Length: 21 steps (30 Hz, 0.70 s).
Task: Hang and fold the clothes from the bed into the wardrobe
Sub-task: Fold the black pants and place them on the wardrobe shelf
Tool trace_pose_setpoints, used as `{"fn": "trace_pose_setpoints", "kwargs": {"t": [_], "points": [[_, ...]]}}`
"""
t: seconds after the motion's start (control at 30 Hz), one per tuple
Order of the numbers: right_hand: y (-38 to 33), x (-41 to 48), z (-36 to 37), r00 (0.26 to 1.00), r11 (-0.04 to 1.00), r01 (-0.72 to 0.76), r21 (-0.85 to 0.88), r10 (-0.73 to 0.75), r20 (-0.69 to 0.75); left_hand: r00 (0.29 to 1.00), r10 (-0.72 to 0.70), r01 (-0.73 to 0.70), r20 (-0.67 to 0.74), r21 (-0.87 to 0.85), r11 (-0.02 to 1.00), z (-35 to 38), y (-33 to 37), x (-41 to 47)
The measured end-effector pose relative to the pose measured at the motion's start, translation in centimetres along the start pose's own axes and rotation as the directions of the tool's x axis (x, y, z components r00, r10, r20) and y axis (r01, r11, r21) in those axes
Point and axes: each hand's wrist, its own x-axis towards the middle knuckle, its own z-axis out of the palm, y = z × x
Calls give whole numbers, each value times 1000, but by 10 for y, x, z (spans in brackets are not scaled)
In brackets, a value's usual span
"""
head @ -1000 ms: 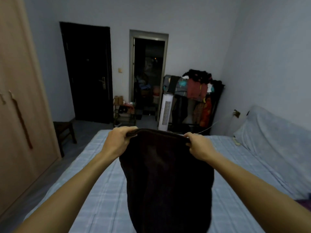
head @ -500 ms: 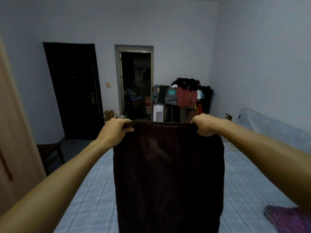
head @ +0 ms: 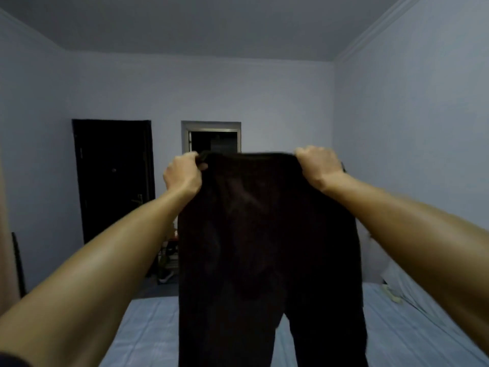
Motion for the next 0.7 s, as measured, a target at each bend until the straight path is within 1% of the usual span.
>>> {"fn": "trace_pose_setpoints", "kwargs": {"t": [0.07,0.1,0.17,0.23,0.33,0.37,0.43,0.47,0.53,0.63,0.7], "points": [[9,12,-17,994,1000,-10,5,11,-106,997,-17,15,-74,-24,1000,-13,12,14],[11,10,-23,992,1000,-14,8,14,-129,997,-2,0,-82,-19,1000,-18,13,12],[11,-11,-30,993,1000,-10,20,12,-117,998,35,-36,-59,-12,999,-30,12,-4],[5,-47,-31,997,999,18,33,-15,-79,999,43,-43,0,-40,998,-41,5,-36],[-12,-129,-28,996,992,86,87,-83,-36,992,43,-32,119,-91,995,-58,-16,-112],[-19,-161,-25,994,987,108,118,-108,-4,985,46,-30,167,-96,995,-62,-25,-142],[-36,-232,-20,979,974,152,168,-172,111,964,14,8,265,-83,997,-69,-43,-209],[-46,-268,-17,961,965,172,196,-208,180,948,-11,35,317,-71,997,-72,-53,-243],[-66,-338,-14,917,946,182,267,-262,302,892,-51,82,448,-50,995,-78,-71,-314],[-90,-433,-13,820,923,160,350,-322,473,783,-115,119,612,35,992,-88,-94,-411],[-101,-491,-9,746,918,131,375,-340,572,691,-171,128,703,114,985,-96,-105,-468]]}}
